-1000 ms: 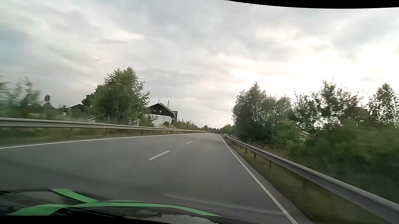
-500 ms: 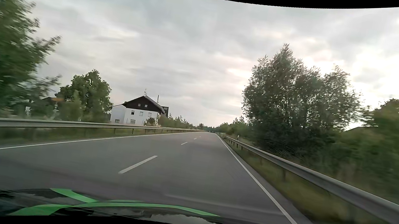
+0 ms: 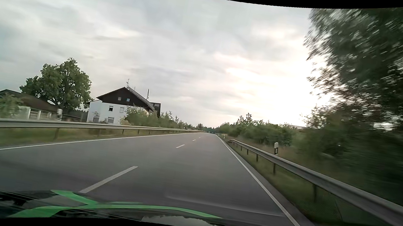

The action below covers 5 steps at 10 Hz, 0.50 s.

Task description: Follow the waypoints while adhering to traffic rules and regulations

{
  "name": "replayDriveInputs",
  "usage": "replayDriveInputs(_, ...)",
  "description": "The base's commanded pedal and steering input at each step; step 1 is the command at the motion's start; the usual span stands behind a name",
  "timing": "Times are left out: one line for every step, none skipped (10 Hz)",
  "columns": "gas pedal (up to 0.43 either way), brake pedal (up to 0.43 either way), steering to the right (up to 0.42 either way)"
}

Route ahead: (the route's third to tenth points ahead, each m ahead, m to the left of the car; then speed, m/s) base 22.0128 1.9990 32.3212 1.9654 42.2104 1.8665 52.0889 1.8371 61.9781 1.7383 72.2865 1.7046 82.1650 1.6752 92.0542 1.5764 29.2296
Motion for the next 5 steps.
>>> replayDriveInputs(0.512,0.000,0.001)
replayDriveInputs(0.488,0.000,0.001)
replayDriveInputs(0.469,0.000,0.001)
replayDriveInputs(0.441,0.000,0.000)
replayDriveInputs(0.429,0.000,-0.001)
